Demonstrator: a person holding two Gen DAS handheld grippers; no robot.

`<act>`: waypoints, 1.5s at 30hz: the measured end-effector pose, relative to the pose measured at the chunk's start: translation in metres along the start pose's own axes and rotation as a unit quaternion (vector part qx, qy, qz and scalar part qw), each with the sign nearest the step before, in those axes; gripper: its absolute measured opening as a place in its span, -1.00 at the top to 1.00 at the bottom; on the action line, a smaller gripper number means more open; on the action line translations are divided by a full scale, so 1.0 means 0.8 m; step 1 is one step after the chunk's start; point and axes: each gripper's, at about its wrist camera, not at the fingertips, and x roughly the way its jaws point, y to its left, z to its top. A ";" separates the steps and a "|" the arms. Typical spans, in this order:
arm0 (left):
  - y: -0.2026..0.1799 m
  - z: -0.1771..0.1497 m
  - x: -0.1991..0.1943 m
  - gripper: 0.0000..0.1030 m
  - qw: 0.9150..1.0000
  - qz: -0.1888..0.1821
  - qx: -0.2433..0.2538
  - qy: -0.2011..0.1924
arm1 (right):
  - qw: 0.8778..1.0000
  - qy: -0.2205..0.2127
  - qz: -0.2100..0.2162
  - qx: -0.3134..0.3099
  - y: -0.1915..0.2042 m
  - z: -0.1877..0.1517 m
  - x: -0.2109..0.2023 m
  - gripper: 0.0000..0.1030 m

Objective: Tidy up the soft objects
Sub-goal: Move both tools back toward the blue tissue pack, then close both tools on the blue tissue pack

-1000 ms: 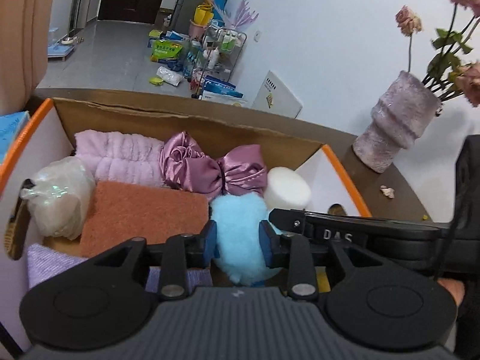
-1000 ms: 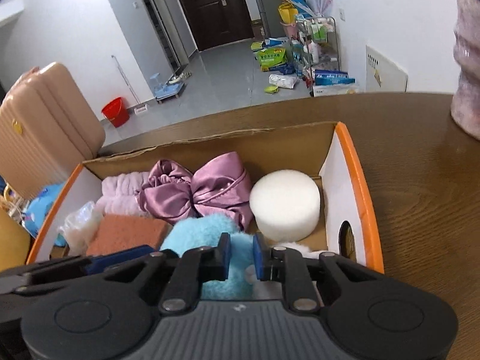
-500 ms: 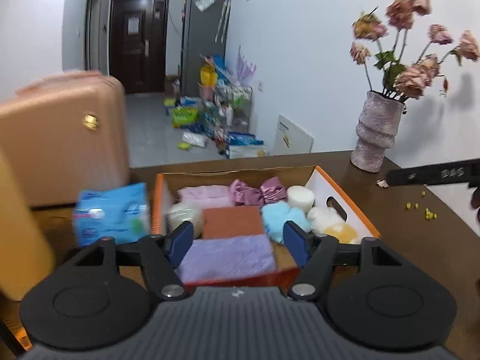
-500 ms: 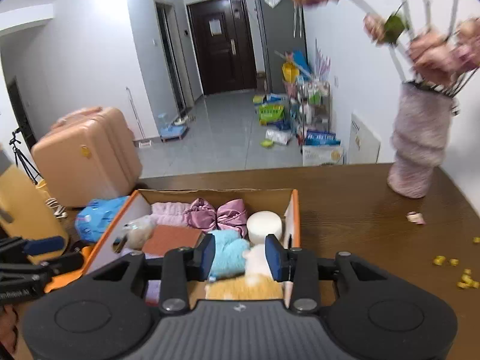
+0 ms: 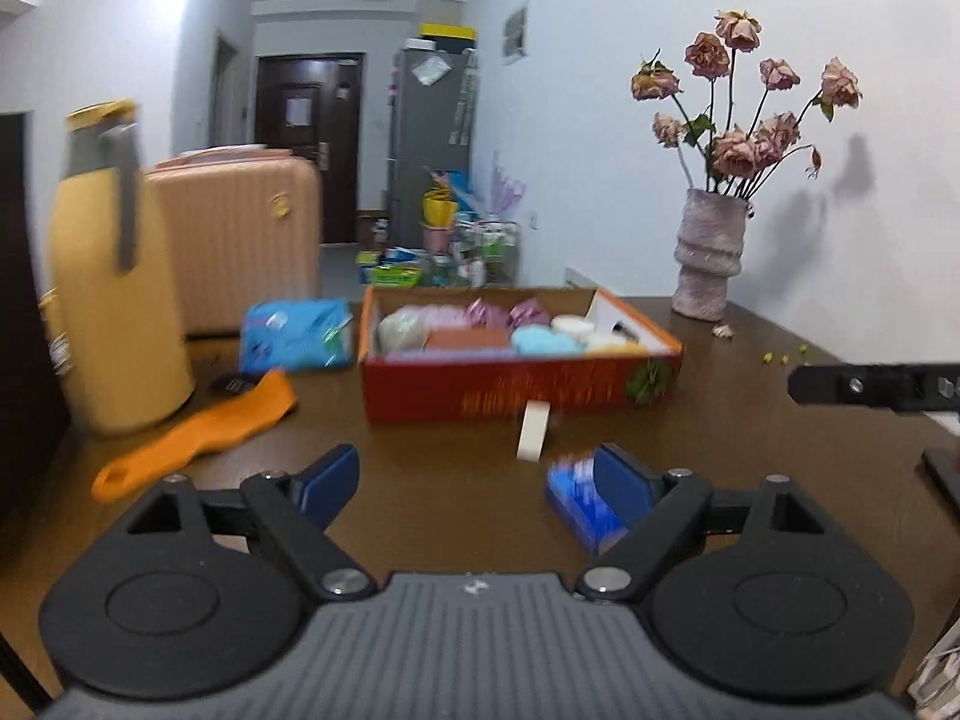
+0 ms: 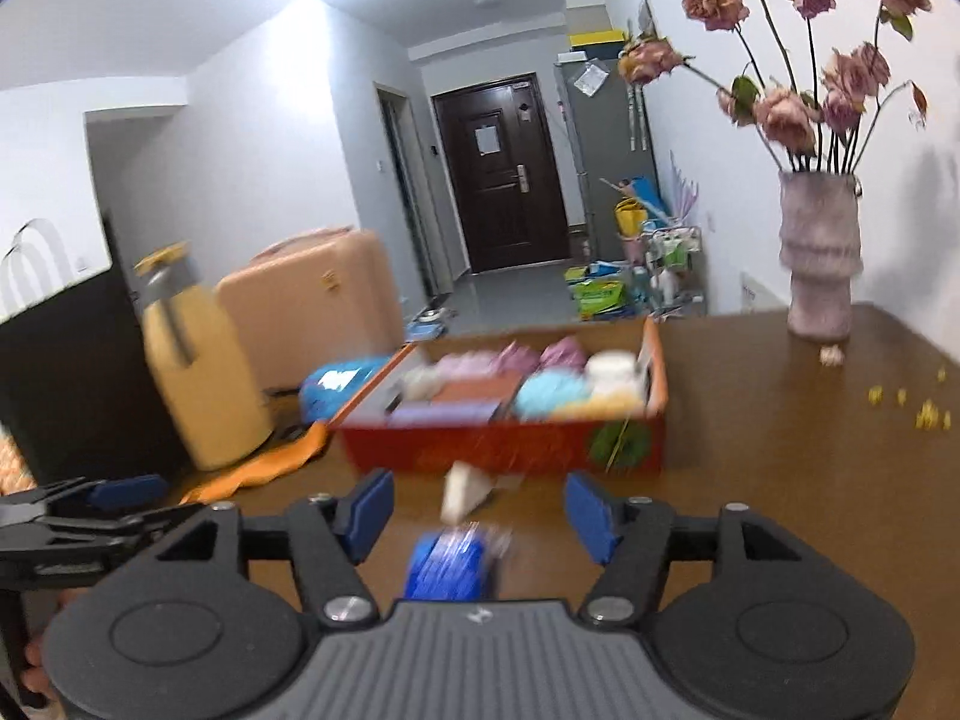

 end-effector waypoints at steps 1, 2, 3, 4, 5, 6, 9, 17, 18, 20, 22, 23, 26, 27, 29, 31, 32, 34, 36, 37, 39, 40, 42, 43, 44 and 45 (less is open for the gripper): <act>-0.004 -0.019 -0.013 -0.81 1.000 0.010 -0.004 -0.003 | 1.000 -0.006 0.004 -0.003 0.008 -0.021 -0.012 -0.34; -0.007 -0.035 -0.023 -0.87 1.000 0.017 -0.009 -0.002 | 1.000 -0.010 0.007 -0.004 0.014 -0.041 -0.024 -0.45; -0.008 -0.051 -0.031 -0.87 1.000 0.022 -0.014 0.000 | 1.000 -0.014 0.012 -0.006 0.019 -0.061 -0.034 -0.52; -0.010 -0.067 -0.039 -0.87 1.000 0.023 -0.013 0.003 | 1.000 -0.022 0.015 -0.005 0.021 -0.082 -0.043 -0.52; -0.011 -0.080 -0.043 -0.87 1.000 0.025 -0.012 0.008 | 1.000 -0.023 0.011 -0.003 0.024 -0.102 -0.049 -0.52; -0.011 -0.088 -0.045 -0.87 0.999 0.027 -0.014 0.015 | 1.000 -0.016 0.004 -0.006 0.028 -0.120 -0.052 -0.51; -0.013 -0.100 -0.050 -0.87 0.999 0.024 -0.018 0.031 | 1.000 0.002 -0.011 -0.022 0.039 -0.155 -0.057 -0.50; -0.018 -0.096 -0.043 -0.87 0.999 0.027 -0.014 0.032 | 1.000 0.011 -0.014 -0.016 0.038 -0.157 -0.054 -0.49; -0.019 -0.097 -0.040 -0.87 0.999 0.025 -0.011 0.035 | 1.000 0.014 -0.015 -0.014 0.038 -0.158 -0.051 -0.49; -0.021 -0.097 -0.032 -0.87 0.999 0.023 -0.008 0.041 | 0.999 0.026 -0.014 -0.012 0.037 -0.160 -0.042 -0.49; -0.020 -0.095 -0.021 -0.87 0.999 0.022 -0.007 0.046 | 0.999 0.038 -0.013 -0.013 0.035 -0.161 -0.030 -0.49; -0.020 -0.094 -0.017 -0.87 0.999 0.022 -0.007 0.047 | 0.999 0.041 -0.014 -0.014 0.035 -0.160 -0.025 -0.49; -0.016 -0.088 0.002 -0.87 0.998 0.024 -0.011 0.054 | 0.999 0.044 -0.012 -0.014 0.032 -0.150 -0.006 -0.49; -0.015 -0.085 0.010 -0.87 0.998 0.023 -0.013 0.056 | 0.999 0.044 -0.011 -0.014 0.031 -0.145 0.002 -0.49; -0.012 -0.079 0.025 -0.87 0.998 0.024 -0.013 0.057 | 0.999 0.045 -0.008 -0.015 0.029 -0.134 0.021 -0.49; -0.008 -0.073 0.038 -0.87 0.998 0.027 -0.015 0.057 | 0.999 0.045 0.002 -0.014 0.025 -0.121 0.044 -0.49; -0.006 -0.070 0.045 -0.87 0.998 0.028 -0.016 0.058 | 0.999 0.046 0.008 -0.009 0.021 -0.114 0.057 -0.45; -0.002 -0.064 0.058 -0.87 0.998 0.029 -0.016 0.059 | 0.998 0.052 0.020 0.008 0.013 -0.099 0.088 -0.39; 0.001 -0.058 0.071 -0.87 0.998 0.030 -0.014 0.058 | 0.998 0.054 0.017 0.023 0.007 -0.089 0.114 -0.39; 0.003 -0.055 0.077 -0.87 0.998 0.033 -0.014 0.057 | 0.997 0.062 0.006 0.036 0.004 -0.086 0.129 -0.37; 0.011 -0.050 0.090 -0.87 0.997 0.039 -0.018 0.057 | 0.994 0.093 0.025 0.057 0.003 -0.084 0.152 -0.21; 0.017 -0.048 0.097 -0.85 0.997 0.044 -0.024 0.058 | 0.989 0.108 0.079 0.064 0.005 -0.087 0.158 -0.17; 0.031 -0.043 0.110 -0.85 0.996 0.047 -0.041 0.062 | 0.976 0.104 0.174 0.077 0.009 -0.091 0.155 0.01; 0.038 -0.041 0.116 -0.84 0.995 0.045 -0.053 0.065 | 0.971 0.090 0.204 0.082 0.009 -0.091 0.151 0.00; 0.044 -0.039 0.121 -0.84 0.995 0.043 -0.063 0.067 | 0.972 0.079 0.204 0.082 0.007 -0.089 0.147 -0.01; 0.049 -0.036 0.128 -0.84 0.994 0.038 -0.073 0.071 | 0.976 0.067 0.189 0.081 0.003 -0.085 0.144 -0.01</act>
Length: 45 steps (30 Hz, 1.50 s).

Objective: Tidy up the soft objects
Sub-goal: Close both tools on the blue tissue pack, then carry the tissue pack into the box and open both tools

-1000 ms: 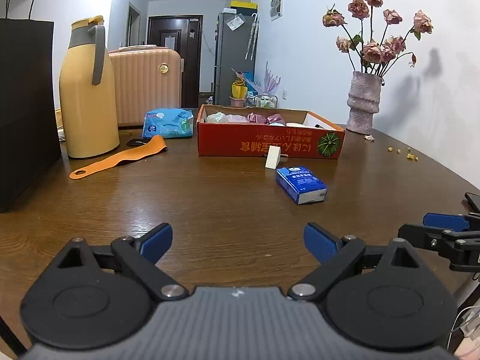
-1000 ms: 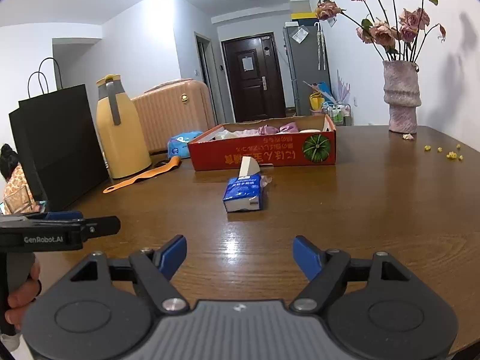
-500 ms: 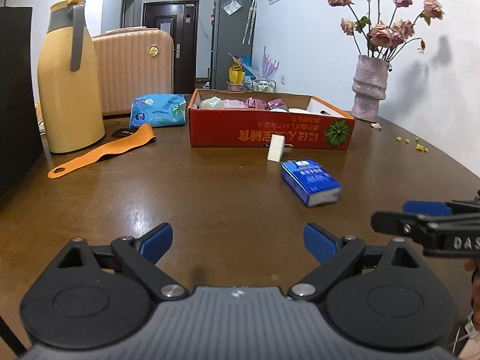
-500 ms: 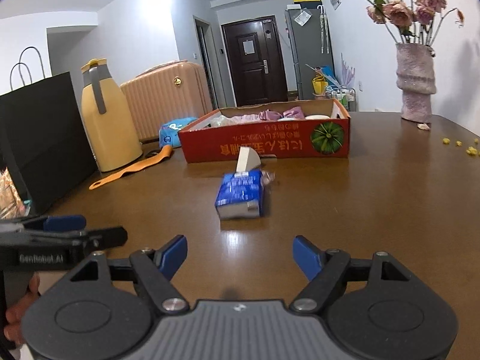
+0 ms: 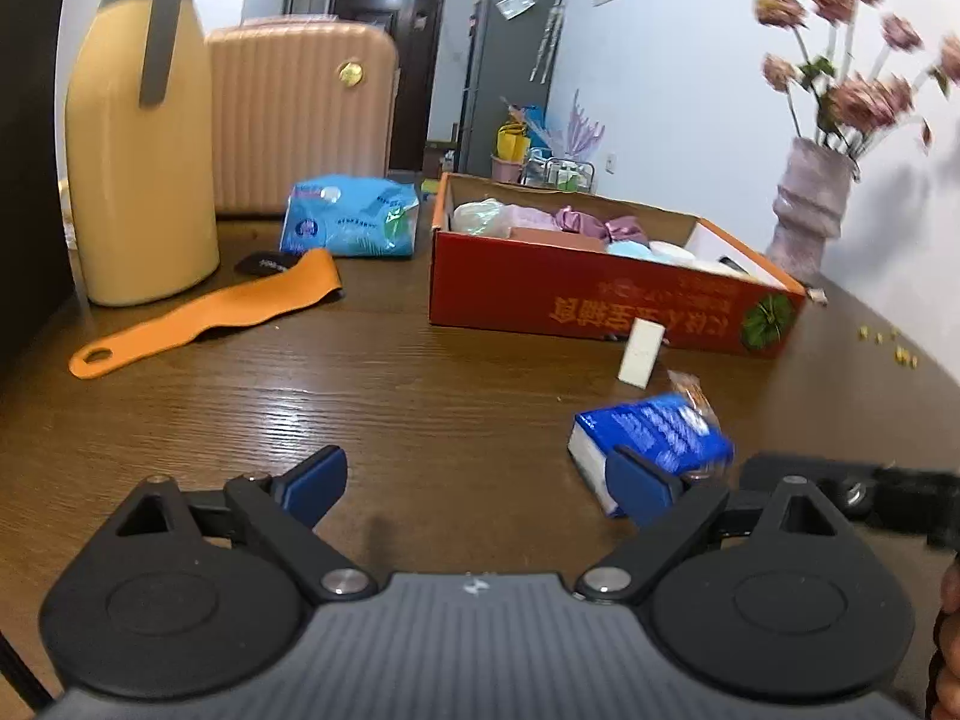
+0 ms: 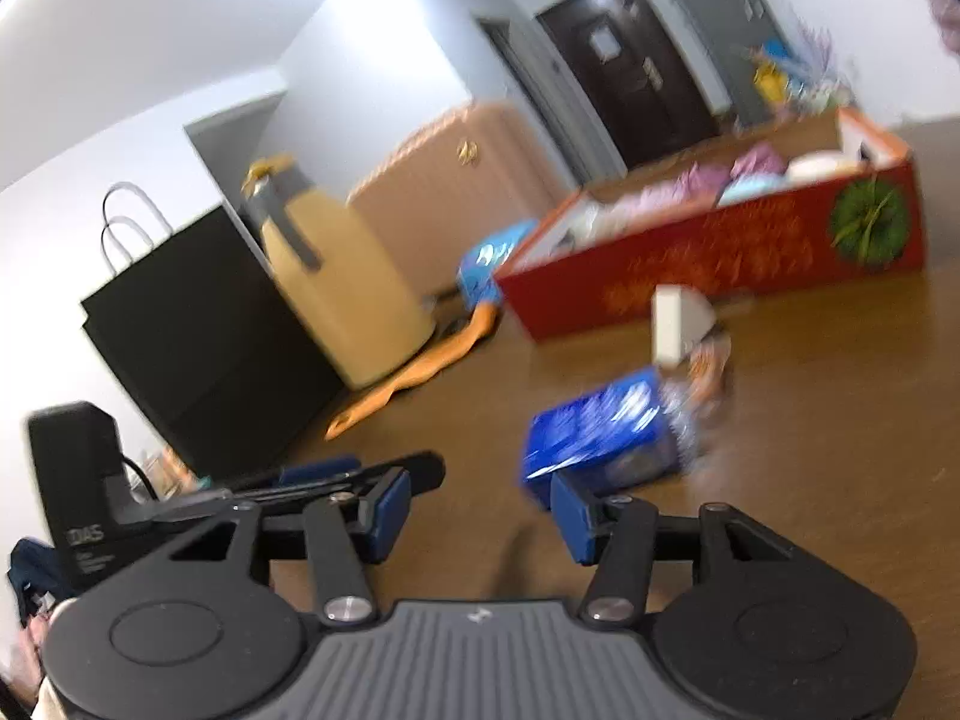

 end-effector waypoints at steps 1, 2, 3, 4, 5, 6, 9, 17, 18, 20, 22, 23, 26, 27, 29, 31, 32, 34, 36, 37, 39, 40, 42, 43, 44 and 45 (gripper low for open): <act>0.002 0.004 0.007 -0.82 1.000 -0.011 -0.009 0.006 | 1.000 -0.011 -0.023 -0.001 -0.004 0.005 -0.003 -0.03; 0.001 0.007 0.013 -0.73 1.000 -0.021 -0.015 0.010 | 0.998 -0.021 -0.051 -0.006 -0.008 0.010 -0.004 -0.06; -0.001 0.011 0.021 -0.68 0.999 -0.036 -0.022 0.017 | 0.997 -0.027 -0.077 -0.015 -0.013 0.016 -0.001 -0.06; -0.006 0.013 0.030 -0.58 0.998 -0.049 -0.025 0.027 | 0.996 -0.023 -0.088 -0.018 -0.018 0.020 0.004 -0.06; -0.009 0.015 0.035 -0.50 0.997 -0.057 -0.027 0.032 | 0.996 -0.016 -0.091 -0.014 -0.023 0.022 0.008 -0.06; -0.014 0.016 0.042 -0.45 0.997 -0.065 -0.029 0.037 | 0.996 -0.010 -0.091 -0.008 -0.029 0.024 0.015 -0.05; -0.024 0.014 0.053 -0.25 0.995 -0.080 -0.032 0.050 | 0.995 0.002 -0.097 0.001 -0.038 0.024 0.032 0.15; -0.041 -0.002 0.036 0.33 0.987 -0.123 -0.065 0.081 | 0.995 0.020 -0.102 0.008 -0.023 0.008 0.036 0.59; -0.044 -0.009 0.027 0.33 0.986 -0.126 -0.065 0.084 | 0.994 0.022 -0.107 0.001 -0.016 0.000 0.027 0.59; -0.050 -0.023 0.005 0.33 0.984 -0.138 -0.065 0.095 | 0.994 0.028 -0.105 0.009 -0.009 -0.017 0.001 0.59; -0.055 -0.035 -0.017 0.33 0.980 -0.153 -0.067 0.109 | 0.994 0.033 -0.098 0.032 -0.004 -0.033 -0.029 0.59; -0.058 -0.040 -0.027 0.33 0.978 -0.161 -0.067 0.116 | 0.994 0.034 -0.097 0.041 -0.002 -0.039 -0.043 0.59; -0.062 -0.051 -0.045 0.31 0.976 -0.172 -0.065 0.117 | 0.993 0.033 -0.095 0.058 0.004 -0.053 -0.075 0.58; -0.062 -0.052 -0.046 0.31 0.976 -0.170 -0.065 0.116 | 0.993 0.025 -0.095 0.061 0.004 -0.055 -0.081 0.56; -0.061 -0.052 -0.046 0.28 0.978 -0.160 -0.068 0.116 | 0.993 0.017 -0.100 0.063 0.003 -0.054 -0.085 0.56; -0.060 -0.051 -0.045 0.23 0.979 -0.154 -0.067 0.113 | 0.993 0.014 -0.101 0.063 0.001 -0.052 -0.083 0.56; -0.059 -0.051 -0.043 0.23 0.980 -0.152 -0.067 0.113 | 0.993 0.016 -0.101 0.065 0.000 -0.051 -0.080 0.56; -0.057 -0.051 -0.038 0.23 0.977 -0.155 -0.078 0.120 | 0.992 0.018 -0.100 0.069 -0.003 -0.052 -0.074 0.56; -0.057 -0.050 -0.035 0.30 0.975 -0.164 -0.086 0.125 | 0.992 0.021 -0.103 0.076 -0.007 -0.053 -0.066 0.53; -0.059 -0.049 -0.035 0.31 0.974 -0.167 -0.087 0.125 | 0.992 0.022 -0.098 0.081 -0.009 -0.053 -0.065 0.52; -0.067 -0.045 -0.035 0.32 0.977 -0.162 -0.075 0.119 | 0.991 0.023 -0.093 0.091 -0.013 -0.052 -0.064 0.52; -0.070 -0.041 -0.034 0.32 0.977 -0.165 -0.073 0.117 | 0.991 0.022 -0.095 0.090 -0.013 -0.050 -0.065 0.56; -0.077 -0.023 -0.034 0.32 0.975 -0.184 -0.070 0.100 | 0.990 0.002 -0.109 0.089 -0.010 -0.040 -0.073 0.60; -0.081 -0.011 -0.035 0.32 0.976 -0.192 -0.065 0.083 | 0.990 -0.017 -0.112 0.079 -0.004 -0.028 -0.080 0.60; -0.084 0.006 -0.034 0.32 0.975 -0.202 -0.062 0.065 | 0.991 -0.037 -0.113 0.063 0.001 -0.013 -0.086 0.60; -0.086 0.029 -0.029 0.31 0.974 -0.214 -0.058 0.048 | 0.991 -0.051 -0.115 0.048 0.005 0.003 -0.089 0.60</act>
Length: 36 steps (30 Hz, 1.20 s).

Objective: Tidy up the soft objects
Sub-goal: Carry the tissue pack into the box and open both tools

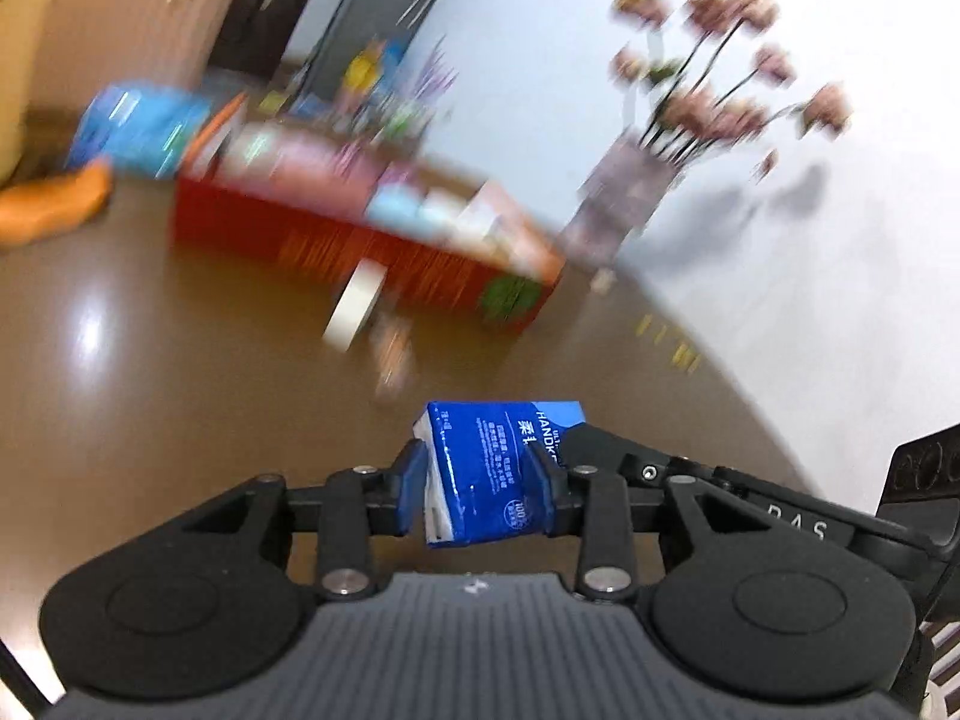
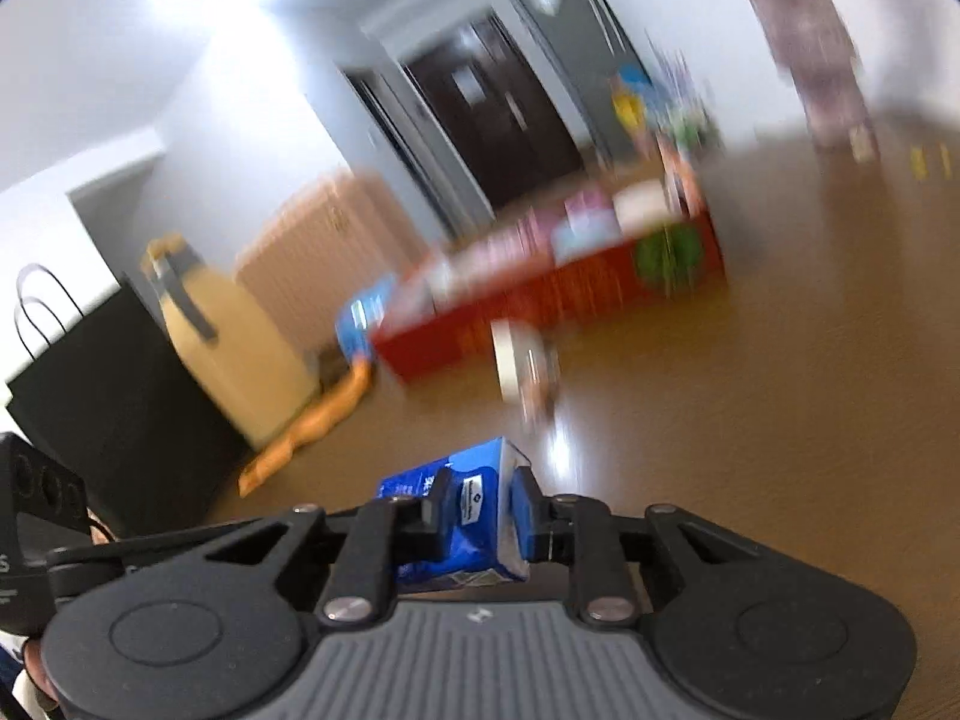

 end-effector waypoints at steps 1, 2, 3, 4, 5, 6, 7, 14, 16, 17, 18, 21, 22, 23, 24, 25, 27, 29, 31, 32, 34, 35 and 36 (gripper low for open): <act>-0.002 0.022 0.006 0.31 1.000 -0.008 0.005 -0.009 | 1.000 -0.017 -0.002 -0.017 0.004 0.020 0.001 0.60; -0.003 0.052 0.017 0.32 1.000 -0.019 0.011 -0.018 | 0.999 -0.031 -0.006 -0.031 0.007 0.043 0.006 0.60; -0.004 0.074 0.027 0.32 0.999 -0.024 0.017 -0.027 | 0.998 -0.044 -0.012 -0.041 0.009 0.064 0.013 0.60; 0.000 0.097 0.043 0.31 0.999 -0.026 0.021 -0.039 | 0.997 -0.056 -0.016 -0.054 0.010 0.088 0.024 0.61; 0.007 0.113 0.057 0.31 0.999 -0.027 0.013 -0.043 | 0.996 -0.061 -0.017 -0.061 0.010 0.108 0.037 0.61; 0.019 0.133 0.078 0.31 0.999 -0.032 -0.004 -0.038 | 0.996 -0.061 -0.016 -0.062 0.009 0.127 0.053 0.61; 0.030 0.149 0.098 0.31 0.999 -0.039 -0.022 -0.029 | 0.995 -0.063 -0.024 -0.067 0.008 0.144 0.072 0.61; 0.113 0.190 0.212 0.31 0.996 -0.014 -0.085 0.014 | 0.996 -0.017 -0.064 -0.055 -0.027 0.199 0.210 0.61; 0.125 0.184 0.234 0.32 0.996 0.020 -0.075 0.033 | 0.996 0.023 -0.068 -0.049 -0.041 0.195 0.252 0.62; 0.121 0.184 0.239 0.36 0.997 0.038 -0.047 0.039 | 0.995 0.036 -0.072 -0.052 -0.045 0.192 0.266 0.62; 0.119 0.183 0.242 0.37 0.997 0.053 -0.029 0.043 | 0.994 0.050 -0.079 -0.054 -0.051 0.187 0.281 0.62; 0.121 0.178 0.253 0.39 0.997 0.065 -0.008 0.051 | 0.995 0.062 -0.071 -0.039 -0.063 0.177 0.294 0.65; 0.120 0.178 0.255 0.39 0.996 0.068 -0.007 0.054 | 0.994 0.073 -0.077 -0.041 -0.062 0.179 0.297 0.64; 0.120 0.180 0.257 0.39 0.996 0.069 -0.010 0.057 | 0.994 0.078 -0.074 -0.036 -0.062 0.182 0.298 0.60; 0.120 0.181 0.260 0.39 0.996 0.068 -0.011 0.062 | 0.994 0.081 -0.069 -0.026 -0.064 0.183 0.297 0.56; 0.118 0.181 0.264 0.38 0.995 0.068 -0.009 0.067 | 0.994 0.084 -0.066 -0.021 -0.066 0.185 0.296 0.55; 0.116 0.181 0.267 0.36 0.995 0.075 -0.001 0.070 | 0.995 0.077 -0.064 -0.020 -0.067 0.189 0.290 0.55; 0.113 0.182 0.260 0.27 0.995 0.071 0.007 0.070 | 0.995 0.064 -0.069 -0.028 -0.066 0.194 0.281 0.55; 0.113 0.188 0.246 0.24 0.997 0.057 0.006 0.052 | 0.997 0.044 -0.053 -0.025 -0.066 0.201 0.274 0.55; 0.112 0.193 0.239 0.24 0.998 0.055 0.008 0.036 | 0.998 0.040 -0.046 -0.028 -0.066 0.205 0.274 0.55; 0.108 0.200 0.227 0.26 0.998 0.061 0.015 0.009 | 0.998 0.031 -0.047 -0.036 -0.064 0.207 0.282 0.61; 0.107 0.202 0.226 0.30 0.998 0.065 0.019 0.001 | 0.998 0.036 -0.048 -0.034 -0.065 0.207 0.289 0.65; 0.105 0.201 0.229 0.33 0.997 0.072 0.024 0.001 | 0.997 0.046 -0.045 -0.030 -0.065 0.205 0.298 0.68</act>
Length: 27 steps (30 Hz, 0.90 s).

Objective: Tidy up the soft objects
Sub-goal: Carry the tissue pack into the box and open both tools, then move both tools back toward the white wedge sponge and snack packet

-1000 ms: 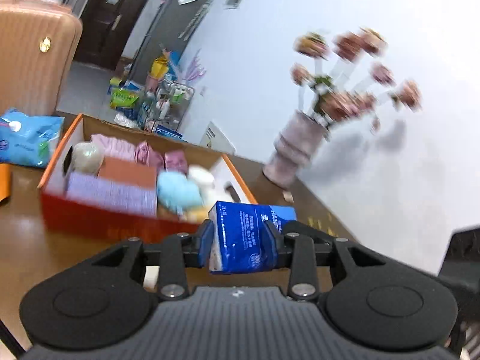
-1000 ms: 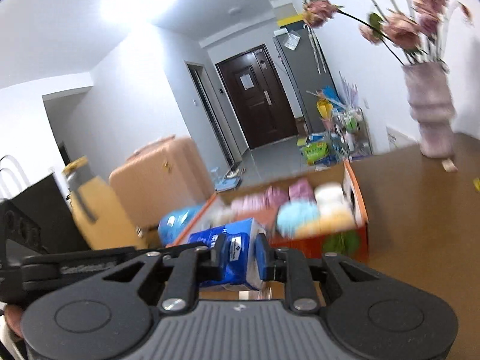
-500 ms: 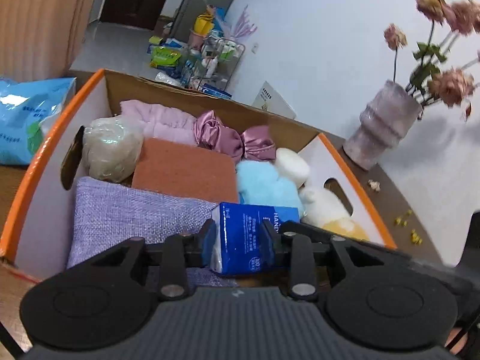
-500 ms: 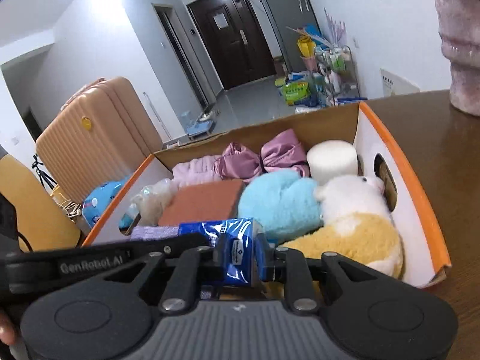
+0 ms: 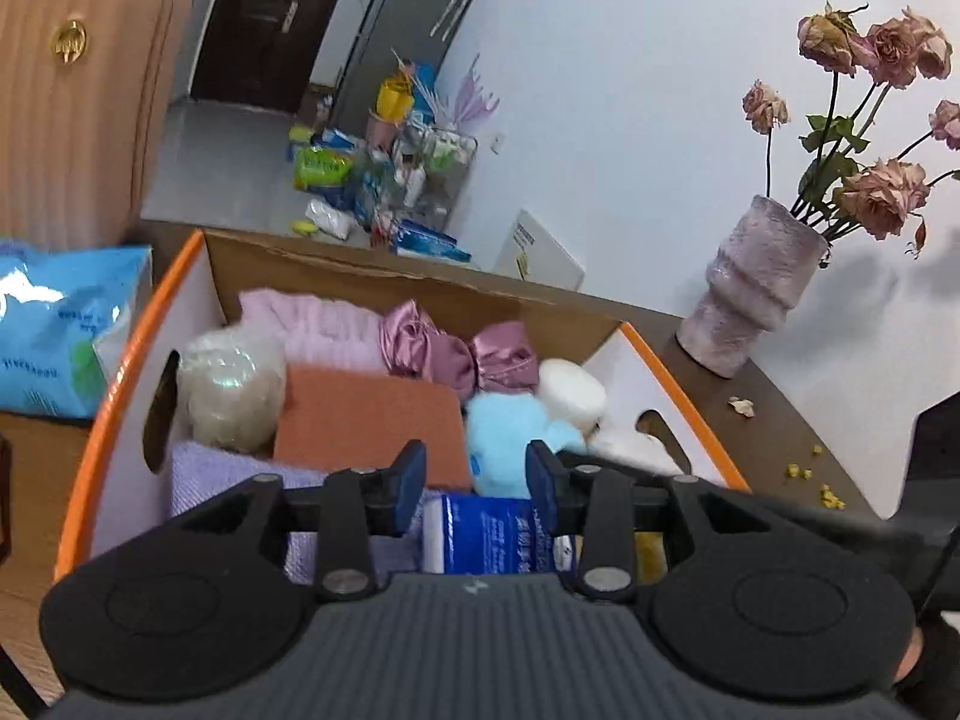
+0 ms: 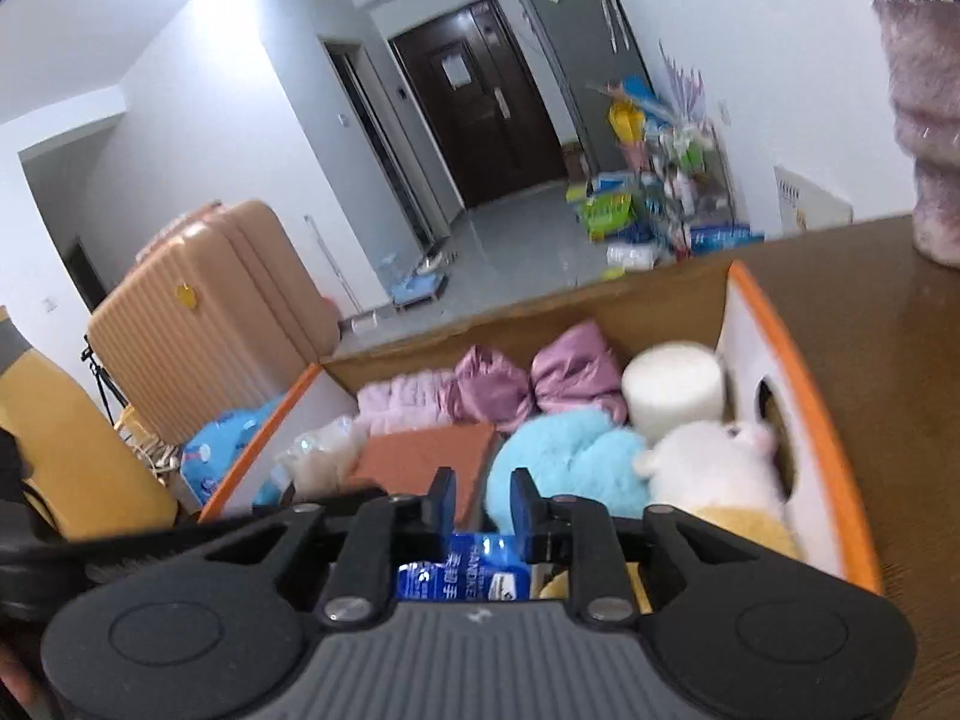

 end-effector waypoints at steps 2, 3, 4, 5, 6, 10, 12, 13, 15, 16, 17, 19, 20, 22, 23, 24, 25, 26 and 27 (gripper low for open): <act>-0.005 -0.005 0.016 0.48 1.000 0.025 0.014 0.012 | 1.000 0.021 0.004 -0.003 0.003 -0.007 0.014 0.70; -0.006 -0.010 0.026 0.50 0.999 0.041 0.020 0.021 | 1.000 0.025 -0.002 -0.008 0.005 -0.010 0.020 0.75; -0.005 -0.014 0.035 0.53 0.998 0.054 0.023 0.032 | 0.999 0.026 -0.012 -0.015 0.006 -0.014 0.024 0.75; -0.004 -0.018 0.042 0.53 0.997 0.063 0.023 0.038 | 0.999 0.029 -0.015 -0.017 0.004 -0.016 0.026 0.79; -0.002 -0.021 0.044 0.53 0.997 0.068 0.019 0.035 | 0.999 0.031 -0.015 -0.016 0.002 -0.018 0.028 0.86; -0.004 -0.024 0.041 0.53 0.997 0.067 0.025 0.031 | 0.999 0.029 -0.020 -0.036 0.003 -0.020 0.030 0.88; -0.004 -0.024 0.034 0.49 0.997 0.065 0.033 0.026 | 0.999 0.028 -0.017 -0.032 0.002 -0.019 0.027 0.76; -0.007 -0.021 0.025 0.48 0.997 0.069 0.040 0.020 | 0.999 0.027 -0.019 -0.029 0.001 -0.016 0.022 0.68; -0.015 -0.014 -0.001 0.43 0.996 0.069 0.054 -0.008 | 0.999 0.009 -0.020 -0.024 0.003 -0.008 0.000 0.64; -0.018 -0.010 -0.019 0.38 0.996 0.067 0.058 -0.025 | 1.000 -0.006 -0.015 -0.021 0.004 -0.004 -0.015 0.63; -0.019 -0.009 -0.033 0.32 0.995 0.064 0.063 -0.035 | 1.000 -0.021 -0.007 -0.020 0.006 0.001 -0.033 0.62; -0.023 -0.008 -0.062 0.31 0.993 0.074 0.078 -0.045 | 0.999 -0.047 -0.001 -0.021 0.008 0.004 -0.069 0.53; -0.026 -0.011 -0.075 0.30 0.991 0.084 0.092 -0.046 | 0.998 -0.057 -0.002 -0.022 0.009 0.003 -0.087 0.47; -0.032 -0.023 -0.106 0.14 0.987 0.099 0.115 -0.055 | 0.997 -0.071 -0.005 -0.019 0.011 -0.005 -0.123 0.43; -0.034 -0.034 -0.126 0.02 0.984 0.107 0.125 -0.062 | 0.997 -0.074 -0.005 -0.023 0.013 -0.009 -0.137 0.42; -0.036 -0.044 -0.142 -0.03 0.982 0.114 0.133 -0.070 | 0.997 -0.077 -0.005 -0.029 0.016 -0.017 -0.153 0.40; -0.037 -0.056 -0.158 -0.13 0.979 0.123 0.140 -0.077 | 0.996 -0.082 -0.007 -0.035 0.020 -0.026 -0.171 0.36; -0.040 -0.070 -0.178 -0.26 0.976 0.136 0.144 -0.085 | 0.996 -0.085 -0.010 -0.040 0.023 -0.036 -0.187 0.29; -0.041 -0.083 -0.193 -0.32 0.975 0.143 0.146 -0.091 | 0.995 -0.088 -0.014 -0.043 0.027 -0.047 -0.203 0.24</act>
